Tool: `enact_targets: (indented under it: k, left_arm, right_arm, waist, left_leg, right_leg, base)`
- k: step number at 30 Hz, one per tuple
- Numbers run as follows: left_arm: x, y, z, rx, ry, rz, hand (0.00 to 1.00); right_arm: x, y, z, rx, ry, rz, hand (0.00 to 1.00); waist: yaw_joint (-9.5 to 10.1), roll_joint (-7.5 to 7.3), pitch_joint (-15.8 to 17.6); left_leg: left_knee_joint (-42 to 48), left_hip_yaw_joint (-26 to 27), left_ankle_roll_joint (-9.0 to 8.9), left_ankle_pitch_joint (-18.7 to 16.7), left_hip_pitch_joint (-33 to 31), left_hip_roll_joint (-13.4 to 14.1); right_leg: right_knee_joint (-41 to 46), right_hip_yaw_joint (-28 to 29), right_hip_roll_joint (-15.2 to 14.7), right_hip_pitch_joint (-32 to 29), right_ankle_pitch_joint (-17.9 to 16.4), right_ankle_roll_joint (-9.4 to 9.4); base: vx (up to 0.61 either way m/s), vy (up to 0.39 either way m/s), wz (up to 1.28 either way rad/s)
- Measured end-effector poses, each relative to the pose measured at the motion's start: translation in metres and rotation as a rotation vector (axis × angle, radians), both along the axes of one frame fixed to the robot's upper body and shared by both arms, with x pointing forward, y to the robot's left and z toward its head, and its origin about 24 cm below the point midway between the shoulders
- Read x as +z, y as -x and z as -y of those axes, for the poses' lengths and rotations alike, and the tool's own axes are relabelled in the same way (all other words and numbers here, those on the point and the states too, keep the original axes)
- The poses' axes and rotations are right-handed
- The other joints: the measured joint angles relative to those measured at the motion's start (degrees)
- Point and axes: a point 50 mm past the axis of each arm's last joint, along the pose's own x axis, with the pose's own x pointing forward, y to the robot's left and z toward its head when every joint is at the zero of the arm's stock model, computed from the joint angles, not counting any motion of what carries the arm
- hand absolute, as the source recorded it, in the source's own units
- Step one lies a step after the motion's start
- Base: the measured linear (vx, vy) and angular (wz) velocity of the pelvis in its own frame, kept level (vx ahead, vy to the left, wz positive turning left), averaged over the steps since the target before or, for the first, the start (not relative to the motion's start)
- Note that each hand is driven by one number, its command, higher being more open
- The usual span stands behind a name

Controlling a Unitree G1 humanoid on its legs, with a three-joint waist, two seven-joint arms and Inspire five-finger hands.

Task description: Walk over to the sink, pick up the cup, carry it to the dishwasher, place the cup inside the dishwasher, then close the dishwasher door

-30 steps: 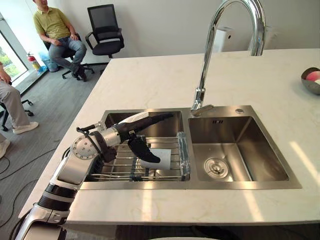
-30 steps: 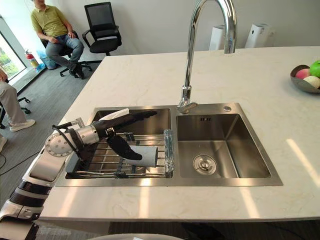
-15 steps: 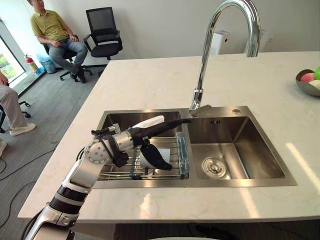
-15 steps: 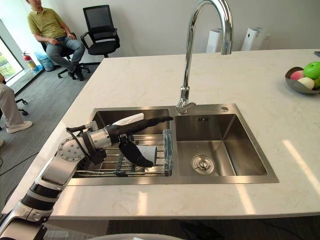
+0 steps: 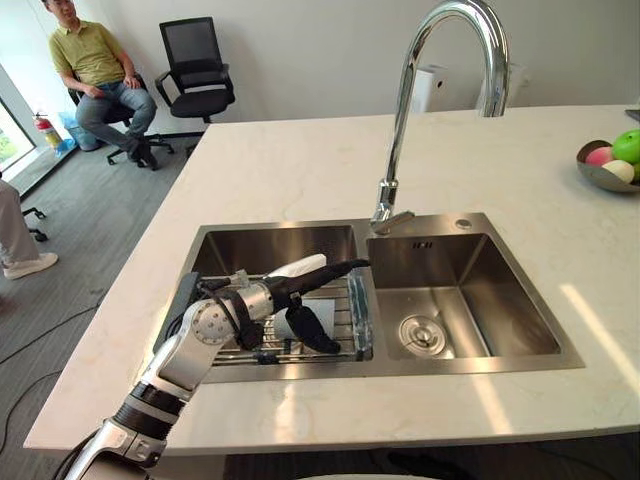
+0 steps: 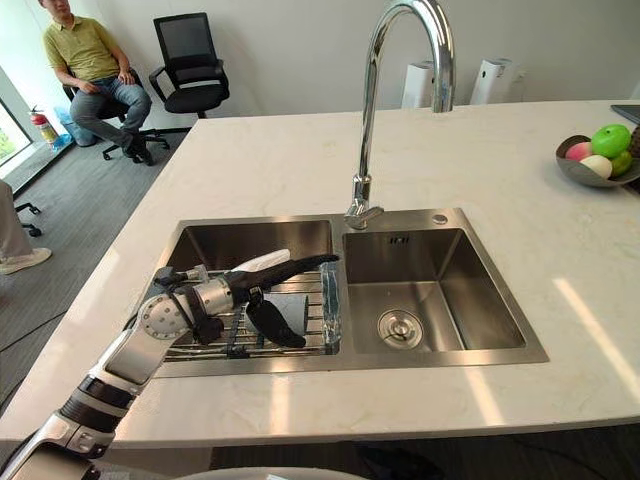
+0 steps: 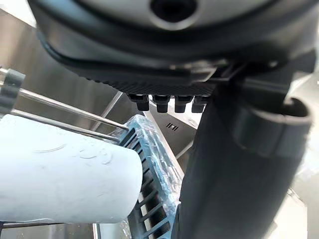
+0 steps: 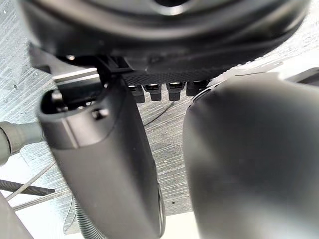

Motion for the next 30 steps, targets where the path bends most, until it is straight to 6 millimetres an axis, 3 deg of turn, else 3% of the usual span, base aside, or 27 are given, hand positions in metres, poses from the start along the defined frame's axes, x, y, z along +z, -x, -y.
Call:
enact_targets:
  k: [21,30]
  left_arm:
    - [-0.035,-0.003,-0.019,0.109,-0.106,-0.103,1.00]
    - [-0.033,-0.005,-0.036,0.123,-0.175,-0.147,1.00]
  right_arm:
    - [0.000,-0.007,-0.005,0.040,-0.010,-0.018,1.00]
    - [0.000,-0.008,-0.005,0.044,-0.014,-0.022,1.00]
  waist:
    - [-0.30,-0.58,0.4]
    - [-0.28,-0.54,0.4]
  left_leg:
    - [0.0,0.7,-0.36,-0.8,0.7,-0.1]
    - [0.0,0.7,-0.43,-0.9,0.7,-0.1]
  right_leg:
    - [-1.2,0.6,0.1,0.8,0.0,0.06]
    - [-1.2,0.5,0.1,0.8,-0.1,0.12]
  base:
    - [0.01,-0.002,-0.01]
    - [0.00,0.000,0.00]
